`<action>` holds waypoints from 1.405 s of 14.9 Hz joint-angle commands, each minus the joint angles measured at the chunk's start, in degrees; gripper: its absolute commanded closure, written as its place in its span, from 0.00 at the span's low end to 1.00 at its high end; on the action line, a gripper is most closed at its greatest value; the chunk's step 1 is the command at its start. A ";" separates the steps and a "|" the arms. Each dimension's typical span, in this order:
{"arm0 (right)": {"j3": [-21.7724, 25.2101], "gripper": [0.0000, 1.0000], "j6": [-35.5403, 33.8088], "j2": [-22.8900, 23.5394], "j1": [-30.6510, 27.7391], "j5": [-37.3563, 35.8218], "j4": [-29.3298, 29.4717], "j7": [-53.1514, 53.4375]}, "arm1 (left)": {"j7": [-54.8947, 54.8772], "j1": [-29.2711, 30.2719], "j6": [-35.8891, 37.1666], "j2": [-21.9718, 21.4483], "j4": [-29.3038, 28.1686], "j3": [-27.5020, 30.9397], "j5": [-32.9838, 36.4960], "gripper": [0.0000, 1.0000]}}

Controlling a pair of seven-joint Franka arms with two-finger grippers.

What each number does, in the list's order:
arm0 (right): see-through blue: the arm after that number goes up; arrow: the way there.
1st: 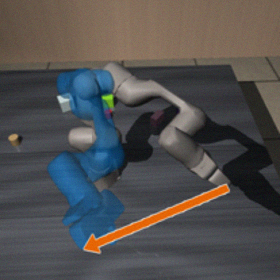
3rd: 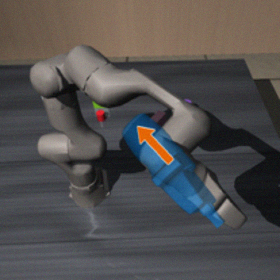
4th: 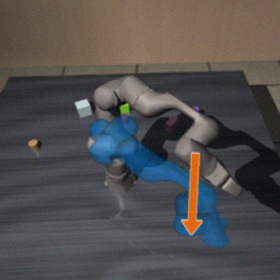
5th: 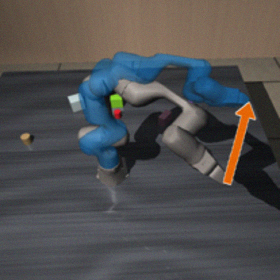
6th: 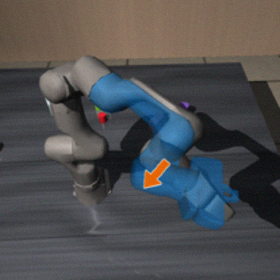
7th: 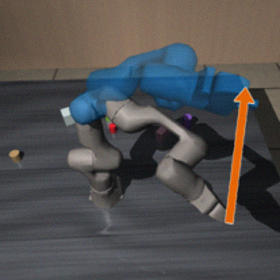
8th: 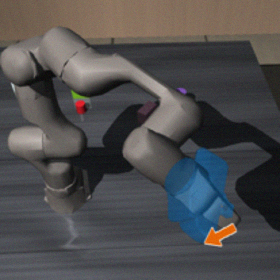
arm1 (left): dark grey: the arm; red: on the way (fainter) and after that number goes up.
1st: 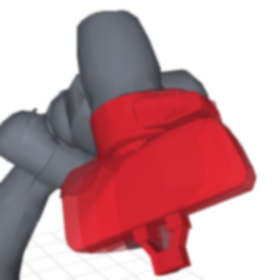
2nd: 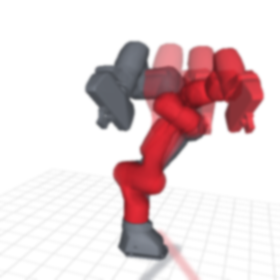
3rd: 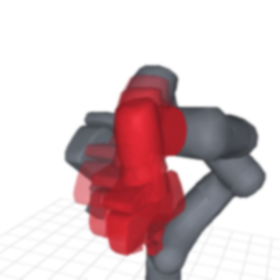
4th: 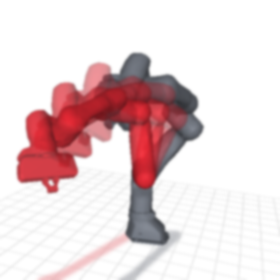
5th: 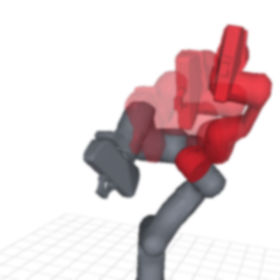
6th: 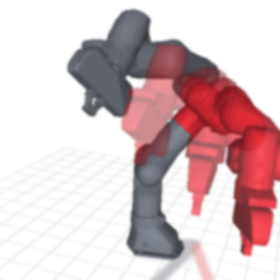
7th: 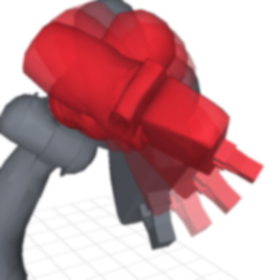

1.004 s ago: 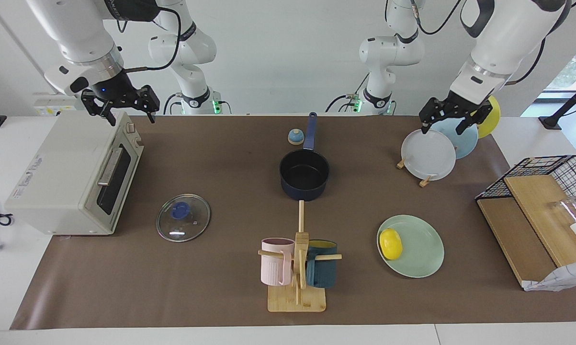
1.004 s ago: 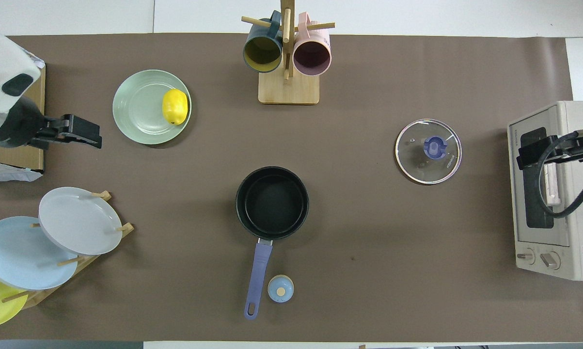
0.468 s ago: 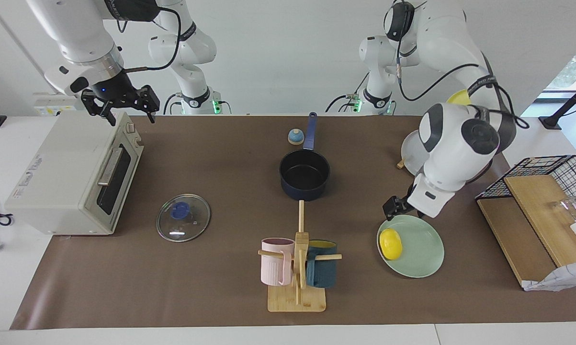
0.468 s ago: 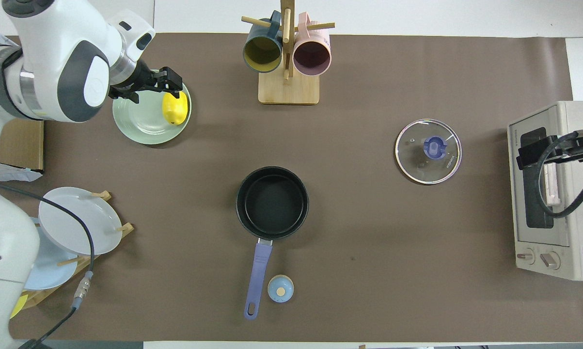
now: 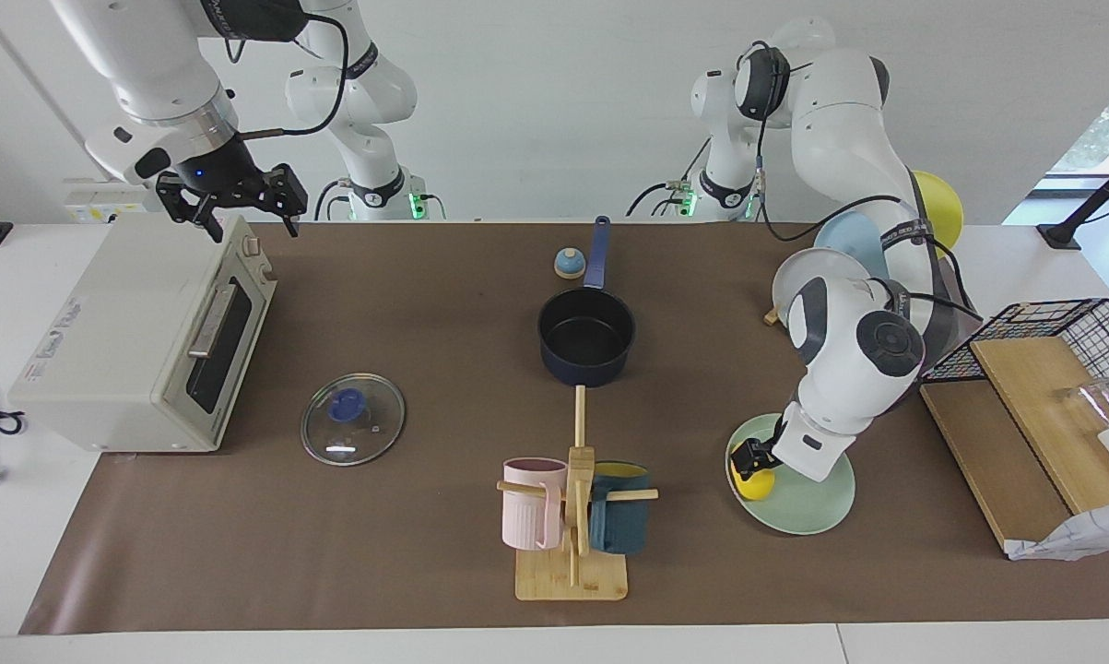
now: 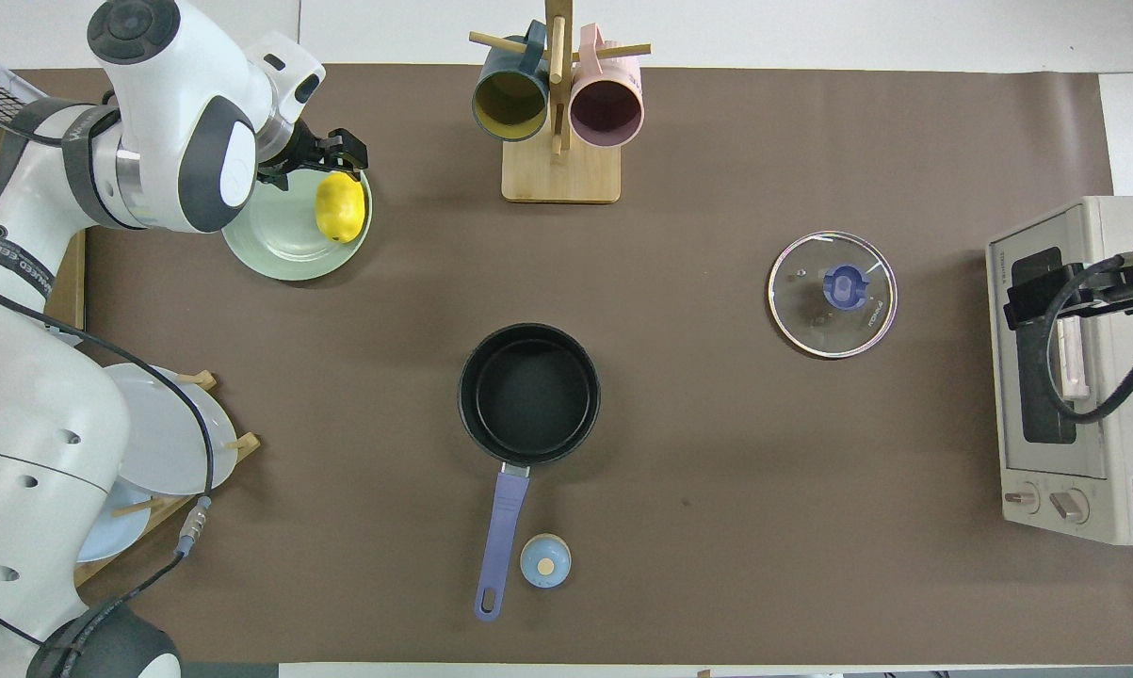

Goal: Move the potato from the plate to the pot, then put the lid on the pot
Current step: 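Grasp the potato with the left gripper while the right gripper reaches the lid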

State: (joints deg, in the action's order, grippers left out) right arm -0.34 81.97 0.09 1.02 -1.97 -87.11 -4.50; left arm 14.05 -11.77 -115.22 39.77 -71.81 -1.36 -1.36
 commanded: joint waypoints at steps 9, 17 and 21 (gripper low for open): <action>-0.63 0.00 7.83 -2.20 -0.23 2.67 -6.30 -2.35 | 2.21 -0.80 -6.42 -2.59 -8.96 0.74 1.71 0.00; -0.98 0.00 25.33 3.67 1.09 3.11 -15.20 -2.00 | 1.69 -0.97 -7.39 -3.65 -11.08 0.74 3.30 0.61; -0.98 0.00 33.50 6.76 1.52 3.20 -18.26 -2.09 | 1.51 -1.06 -6.69 -3.65 -10.73 0.74 3.30 1.00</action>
State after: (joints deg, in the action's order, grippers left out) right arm -1.28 111.68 6.31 2.44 -0.20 -103.27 -5.71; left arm 14.85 -12.32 -121.72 38.06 -80.17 -1.13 0.51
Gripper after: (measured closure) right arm 0.000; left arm 0.392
